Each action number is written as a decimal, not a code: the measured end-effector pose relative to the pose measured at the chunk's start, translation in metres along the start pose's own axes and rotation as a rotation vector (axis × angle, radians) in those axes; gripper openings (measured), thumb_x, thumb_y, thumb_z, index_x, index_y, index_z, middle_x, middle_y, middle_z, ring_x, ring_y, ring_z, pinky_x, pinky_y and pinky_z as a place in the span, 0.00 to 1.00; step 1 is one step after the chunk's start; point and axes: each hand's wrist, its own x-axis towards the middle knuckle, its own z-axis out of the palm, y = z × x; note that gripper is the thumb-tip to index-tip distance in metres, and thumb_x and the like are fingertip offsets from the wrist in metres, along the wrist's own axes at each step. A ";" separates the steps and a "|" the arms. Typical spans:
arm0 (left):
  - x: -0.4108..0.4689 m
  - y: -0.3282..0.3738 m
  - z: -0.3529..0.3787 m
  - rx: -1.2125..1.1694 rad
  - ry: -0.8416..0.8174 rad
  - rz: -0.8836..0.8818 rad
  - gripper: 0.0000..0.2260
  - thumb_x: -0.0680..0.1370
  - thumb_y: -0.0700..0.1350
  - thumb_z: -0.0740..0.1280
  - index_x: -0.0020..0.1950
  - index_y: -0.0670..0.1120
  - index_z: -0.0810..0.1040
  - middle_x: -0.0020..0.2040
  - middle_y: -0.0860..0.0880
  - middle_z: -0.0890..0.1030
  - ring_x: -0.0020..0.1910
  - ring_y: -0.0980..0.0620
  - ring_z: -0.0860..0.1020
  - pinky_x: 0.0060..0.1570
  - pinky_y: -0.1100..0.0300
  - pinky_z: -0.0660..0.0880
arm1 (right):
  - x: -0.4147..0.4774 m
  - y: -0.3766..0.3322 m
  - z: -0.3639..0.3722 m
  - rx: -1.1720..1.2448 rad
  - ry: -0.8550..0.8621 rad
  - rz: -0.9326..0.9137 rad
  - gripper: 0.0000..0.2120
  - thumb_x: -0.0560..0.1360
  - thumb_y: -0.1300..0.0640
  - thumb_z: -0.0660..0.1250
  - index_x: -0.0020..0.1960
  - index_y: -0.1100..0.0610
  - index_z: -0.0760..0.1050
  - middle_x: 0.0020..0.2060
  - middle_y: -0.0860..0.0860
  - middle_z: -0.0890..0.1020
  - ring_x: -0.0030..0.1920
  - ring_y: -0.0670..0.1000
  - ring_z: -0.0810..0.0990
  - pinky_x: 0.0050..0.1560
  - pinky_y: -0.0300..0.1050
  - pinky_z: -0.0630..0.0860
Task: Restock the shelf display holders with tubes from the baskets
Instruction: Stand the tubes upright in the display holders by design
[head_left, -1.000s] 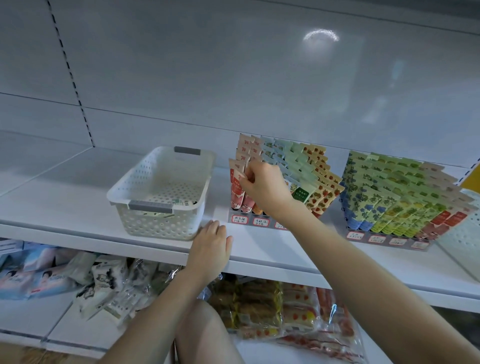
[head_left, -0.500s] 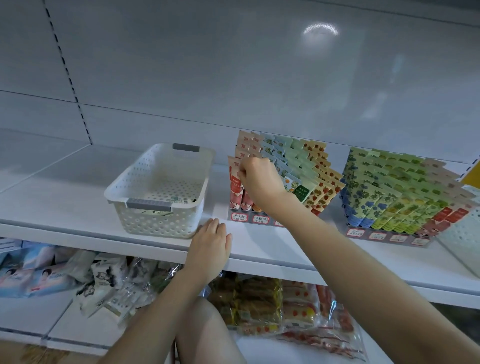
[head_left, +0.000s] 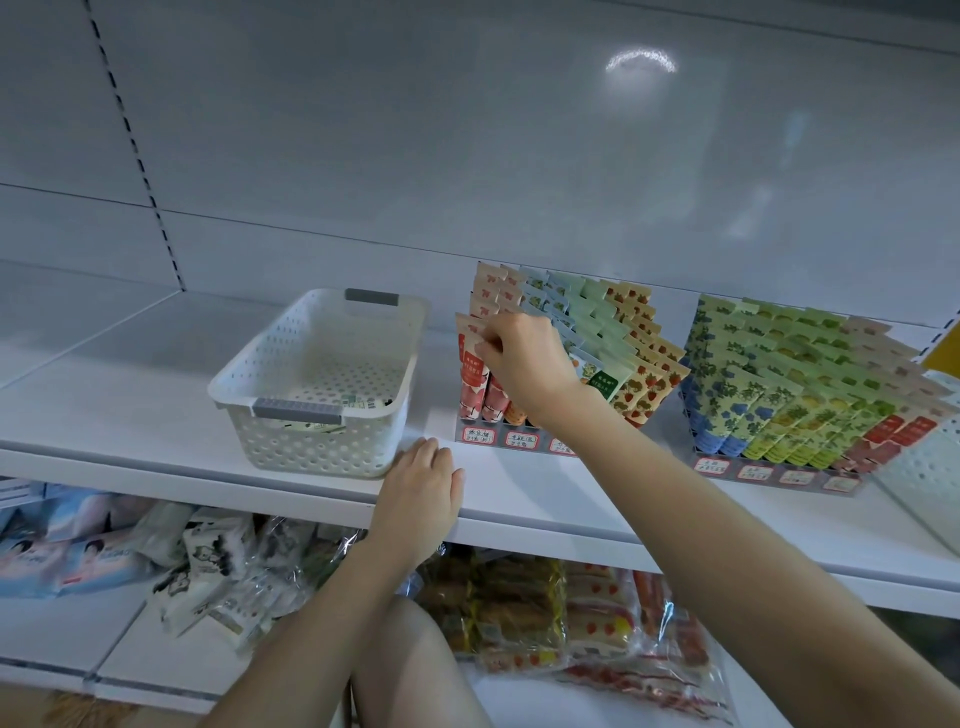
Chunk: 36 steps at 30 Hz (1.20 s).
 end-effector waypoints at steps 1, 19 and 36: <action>0.000 0.000 0.000 0.002 -0.002 0.000 0.16 0.75 0.45 0.53 0.35 0.40 0.75 0.35 0.45 0.76 0.36 0.46 0.77 0.36 0.54 0.77 | -0.001 0.000 -0.001 0.003 0.002 0.001 0.16 0.75 0.64 0.60 0.30 0.61 0.61 0.27 0.54 0.66 0.33 0.56 0.66 0.32 0.45 0.64; 0.003 0.002 -0.009 0.028 -0.132 -0.006 0.17 0.75 0.45 0.51 0.35 0.40 0.75 0.34 0.45 0.76 0.36 0.46 0.78 0.36 0.54 0.77 | -0.005 -0.003 -0.009 0.017 0.120 -0.093 0.16 0.78 0.57 0.59 0.42 0.69 0.76 0.36 0.62 0.79 0.38 0.61 0.77 0.42 0.53 0.76; 0.052 -0.024 -0.159 0.015 0.127 -0.079 0.11 0.77 0.46 0.63 0.50 0.41 0.80 0.44 0.42 0.81 0.43 0.41 0.79 0.39 0.52 0.75 | 0.033 -0.055 -0.018 0.249 0.032 -0.247 0.09 0.75 0.62 0.63 0.50 0.64 0.80 0.47 0.57 0.83 0.49 0.55 0.80 0.47 0.39 0.70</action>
